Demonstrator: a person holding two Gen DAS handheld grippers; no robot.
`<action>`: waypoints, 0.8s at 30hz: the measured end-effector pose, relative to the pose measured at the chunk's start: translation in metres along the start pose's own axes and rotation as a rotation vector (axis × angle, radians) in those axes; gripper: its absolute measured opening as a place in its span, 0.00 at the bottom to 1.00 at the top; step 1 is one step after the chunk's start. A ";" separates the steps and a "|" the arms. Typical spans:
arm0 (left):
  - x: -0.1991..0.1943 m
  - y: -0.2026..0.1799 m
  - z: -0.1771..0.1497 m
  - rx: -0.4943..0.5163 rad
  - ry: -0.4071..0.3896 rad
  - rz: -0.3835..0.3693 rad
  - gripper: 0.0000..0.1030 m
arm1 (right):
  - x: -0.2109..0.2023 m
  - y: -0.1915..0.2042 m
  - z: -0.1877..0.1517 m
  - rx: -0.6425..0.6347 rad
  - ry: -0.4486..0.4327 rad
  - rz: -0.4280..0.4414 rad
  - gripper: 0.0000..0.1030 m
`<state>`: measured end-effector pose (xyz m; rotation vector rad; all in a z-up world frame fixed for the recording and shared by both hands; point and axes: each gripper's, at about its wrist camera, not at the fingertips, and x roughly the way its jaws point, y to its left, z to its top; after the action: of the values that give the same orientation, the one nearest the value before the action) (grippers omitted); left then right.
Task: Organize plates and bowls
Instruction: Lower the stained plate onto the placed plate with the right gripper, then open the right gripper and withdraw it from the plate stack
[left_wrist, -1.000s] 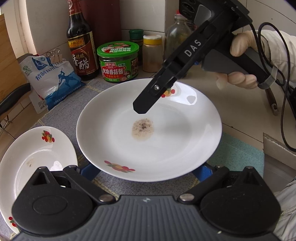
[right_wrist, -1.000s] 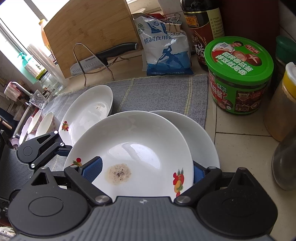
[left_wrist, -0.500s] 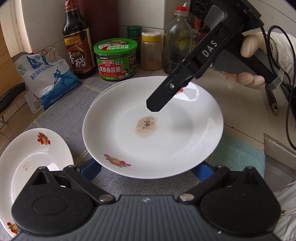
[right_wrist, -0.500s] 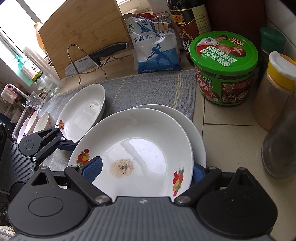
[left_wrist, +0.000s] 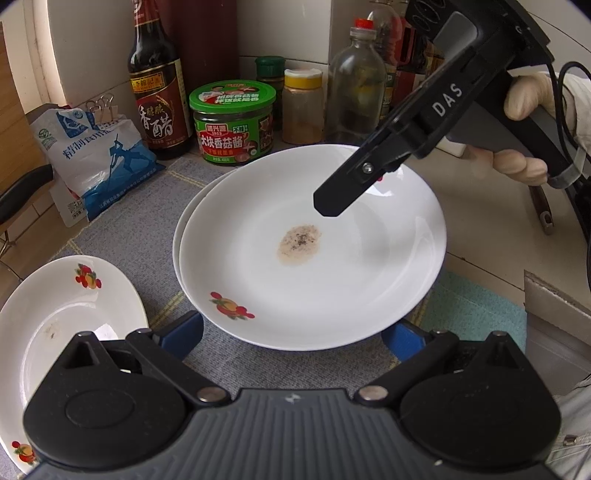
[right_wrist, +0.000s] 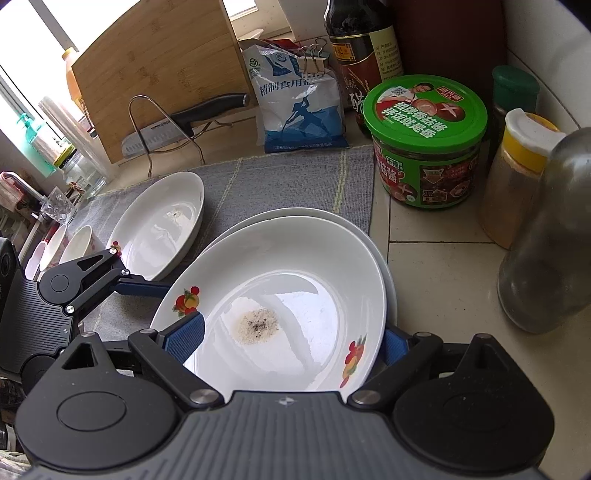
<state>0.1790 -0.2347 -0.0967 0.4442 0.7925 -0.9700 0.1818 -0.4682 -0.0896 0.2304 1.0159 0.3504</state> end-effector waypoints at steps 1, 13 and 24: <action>0.000 0.000 0.000 -0.001 -0.004 -0.002 0.99 | 0.000 0.001 0.000 0.000 -0.003 -0.010 0.95; -0.004 0.000 0.000 -0.013 -0.030 -0.014 0.99 | -0.002 0.020 -0.008 0.015 -0.003 -0.137 0.95; -0.005 -0.004 0.000 -0.043 -0.044 -0.003 0.99 | -0.014 0.028 -0.015 0.019 -0.036 -0.186 1.00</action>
<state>0.1738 -0.2336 -0.0931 0.3836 0.7724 -0.9605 0.1575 -0.4469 -0.0766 0.1576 0.9974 0.1674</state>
